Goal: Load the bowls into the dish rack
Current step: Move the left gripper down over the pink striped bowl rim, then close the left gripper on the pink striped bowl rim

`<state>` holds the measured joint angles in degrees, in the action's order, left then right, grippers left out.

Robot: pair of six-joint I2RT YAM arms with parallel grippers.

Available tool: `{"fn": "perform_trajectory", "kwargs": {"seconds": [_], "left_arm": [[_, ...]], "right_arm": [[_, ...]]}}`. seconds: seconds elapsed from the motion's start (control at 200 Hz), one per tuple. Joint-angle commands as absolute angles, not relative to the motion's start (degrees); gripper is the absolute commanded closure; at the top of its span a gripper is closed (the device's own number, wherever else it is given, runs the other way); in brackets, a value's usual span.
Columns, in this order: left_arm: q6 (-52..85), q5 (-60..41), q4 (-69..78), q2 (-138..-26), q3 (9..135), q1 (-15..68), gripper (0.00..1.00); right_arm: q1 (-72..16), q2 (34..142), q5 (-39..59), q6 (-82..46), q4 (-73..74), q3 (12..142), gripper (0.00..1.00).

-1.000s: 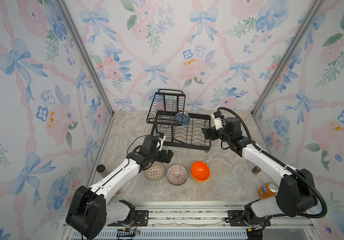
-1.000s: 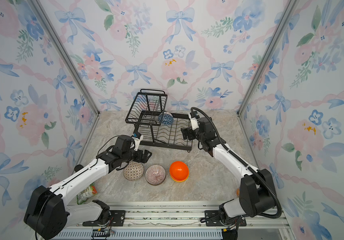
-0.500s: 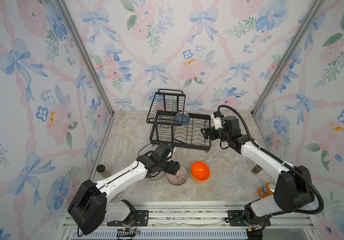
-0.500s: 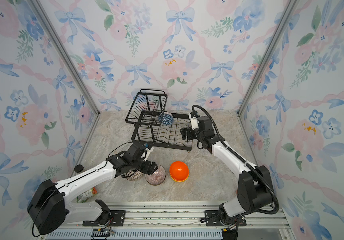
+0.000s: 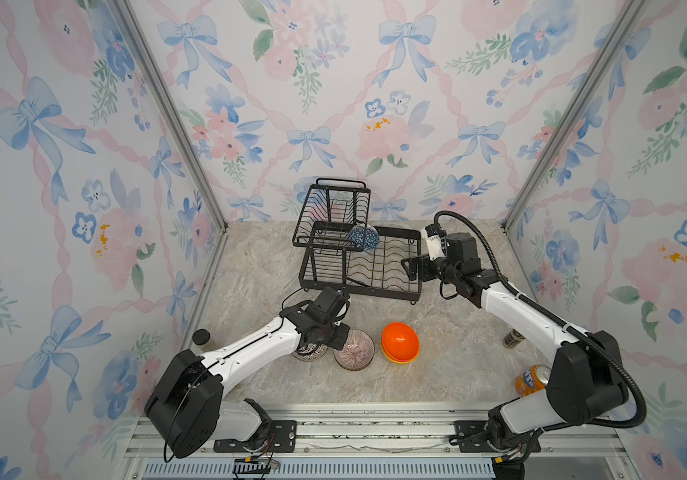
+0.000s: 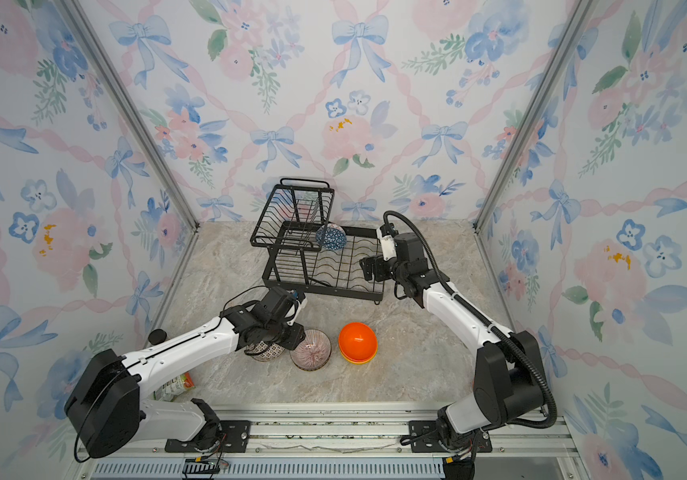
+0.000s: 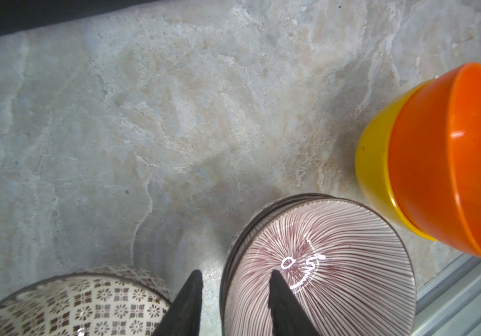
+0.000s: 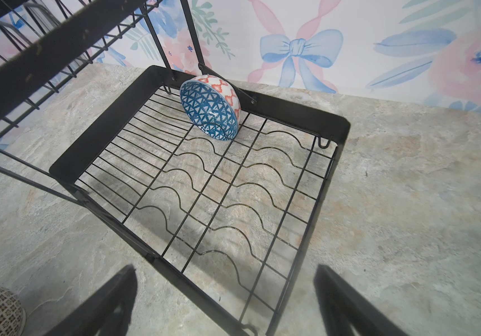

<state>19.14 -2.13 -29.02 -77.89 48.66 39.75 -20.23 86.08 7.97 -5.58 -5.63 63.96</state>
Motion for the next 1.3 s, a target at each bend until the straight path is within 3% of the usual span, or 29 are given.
{"fn": "perform_trajectory", "kwargs": {"seconds": [0.0, 0.495, 1.08, 1.18, 1.295], "left_arm": [[17.85, -0.47, -31.81, -79.51, 50.31, 40.00, 0.63], [17.49, 0.31, -32.68, -79.02, 51.40, 40.08, 1.00], [16.97, 3.87, -36.46, -77.34, 56.09, 42.09, 1.00], [16.46, 3.87, -36.47, -77.77, 56.31, 42.35, 0.82], [16.26, 3.88, -36.46, -78.38, 56.16, 42.36, 0.74]], "right_arm": [[-19.78, 86.13, 7.78, -5.82, -6.33, 64.86, 0.03], [-19.69, 86.43, 8.15, -5.88, -5.98, 64.63, 0.03], [-19.51, 86.92, 9.27, -6.06, -4.75, 63.66, 0.03], [-19.46, 86.84, 9.49, -5.90, -4.66, 63.47, 0.03], [-19.43, 86.68, 9.49, -5.71, -4.66, 63.21, 0.03]]}}
